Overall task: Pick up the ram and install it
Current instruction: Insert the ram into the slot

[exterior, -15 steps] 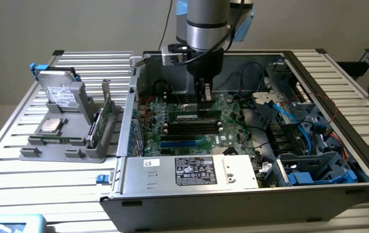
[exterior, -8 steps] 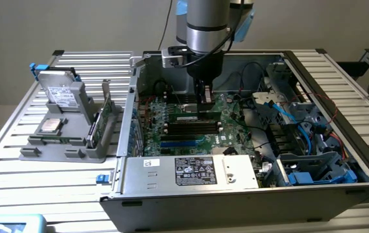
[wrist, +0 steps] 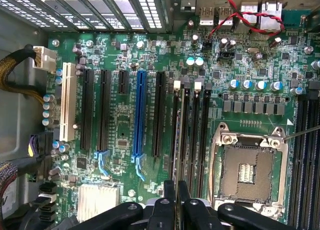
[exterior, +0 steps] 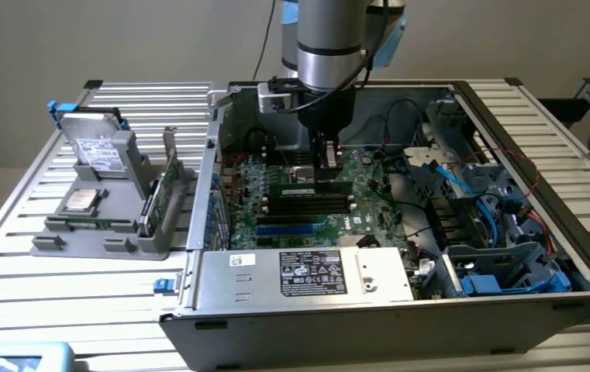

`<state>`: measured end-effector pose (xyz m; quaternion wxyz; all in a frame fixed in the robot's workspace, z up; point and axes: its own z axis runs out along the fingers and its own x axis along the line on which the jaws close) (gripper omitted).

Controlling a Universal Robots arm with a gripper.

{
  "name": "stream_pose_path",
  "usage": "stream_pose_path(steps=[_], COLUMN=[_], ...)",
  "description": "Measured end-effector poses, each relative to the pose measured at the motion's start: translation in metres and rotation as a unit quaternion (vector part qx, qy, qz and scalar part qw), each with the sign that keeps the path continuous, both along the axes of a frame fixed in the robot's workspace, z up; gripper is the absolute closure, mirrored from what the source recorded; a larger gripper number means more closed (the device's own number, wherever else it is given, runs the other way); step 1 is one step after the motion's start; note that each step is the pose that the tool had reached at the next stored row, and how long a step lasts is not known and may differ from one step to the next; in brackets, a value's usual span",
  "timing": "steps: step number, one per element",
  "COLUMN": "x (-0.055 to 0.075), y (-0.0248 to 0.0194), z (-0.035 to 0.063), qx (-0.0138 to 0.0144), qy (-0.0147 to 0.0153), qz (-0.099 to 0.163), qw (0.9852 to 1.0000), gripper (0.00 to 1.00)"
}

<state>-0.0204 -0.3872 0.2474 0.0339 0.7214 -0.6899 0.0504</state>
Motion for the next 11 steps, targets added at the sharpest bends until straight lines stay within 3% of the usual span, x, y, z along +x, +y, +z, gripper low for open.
stream_pose_path(steps=[11], x=[-0.0001], y=[-0.0021], z=[-0.0075], qx=[0.0000], qy=[0.0000], qz=[0.000], qw=[1.0000], gripper=[0.86])
